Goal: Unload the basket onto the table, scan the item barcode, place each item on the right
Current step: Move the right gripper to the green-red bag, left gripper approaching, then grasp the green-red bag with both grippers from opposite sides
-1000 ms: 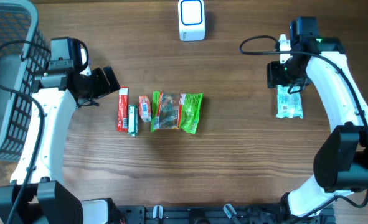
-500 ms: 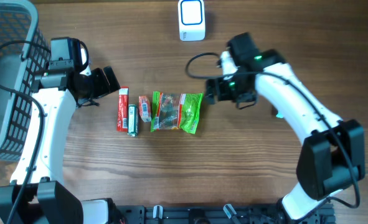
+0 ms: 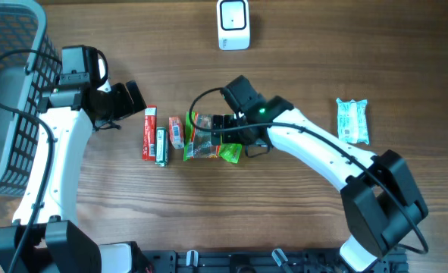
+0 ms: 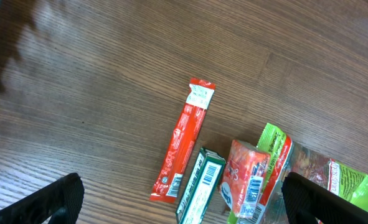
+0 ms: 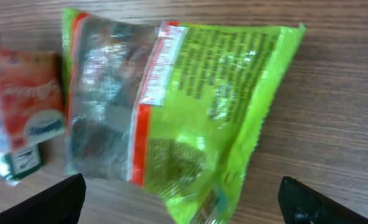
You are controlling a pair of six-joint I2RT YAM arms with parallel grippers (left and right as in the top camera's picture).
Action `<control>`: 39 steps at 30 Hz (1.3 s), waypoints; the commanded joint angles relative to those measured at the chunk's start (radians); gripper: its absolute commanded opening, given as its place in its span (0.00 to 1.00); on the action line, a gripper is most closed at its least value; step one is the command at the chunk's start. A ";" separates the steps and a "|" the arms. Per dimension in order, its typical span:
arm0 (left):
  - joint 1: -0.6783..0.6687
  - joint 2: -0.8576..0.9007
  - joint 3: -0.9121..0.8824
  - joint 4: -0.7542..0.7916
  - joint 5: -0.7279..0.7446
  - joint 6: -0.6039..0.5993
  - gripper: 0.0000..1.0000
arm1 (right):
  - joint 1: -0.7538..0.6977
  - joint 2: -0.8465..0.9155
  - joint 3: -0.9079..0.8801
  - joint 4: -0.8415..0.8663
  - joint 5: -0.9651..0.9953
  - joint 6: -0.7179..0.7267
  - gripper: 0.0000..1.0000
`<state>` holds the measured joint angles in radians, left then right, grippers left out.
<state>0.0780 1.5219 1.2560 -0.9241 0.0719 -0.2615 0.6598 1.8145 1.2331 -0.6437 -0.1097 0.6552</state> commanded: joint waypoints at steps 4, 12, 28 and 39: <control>0.003 -0.002 0.005 0.002 -0.010 -0.008 1.00 | -0.001 -0.005 -0.051 0.061 0.051 0.051 1.00; 0.003 -0.002 0.006 0.097 0.201 -0.101 0.84 | -0.013 -0.005 -0.051 0.072 0.032 -0.001 0.99; -0.356 0.022 -0.131 0.163 0.151 -0.199 0.14 | -0.087 -0.004 -0.149 0.214 -0.141 -0.087 0.58; -0.383 0.050 -0.131 0.167 0.151 -0.200 0.08 | -0.314 -0.005 -0.149 0.056 -0.165 -0.322 0.04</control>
<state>-0.2947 1.5414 1.1320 -0.7612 0.2325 -0.4549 0.4152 1.8145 1.0885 -0.5587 -0.2451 0.4313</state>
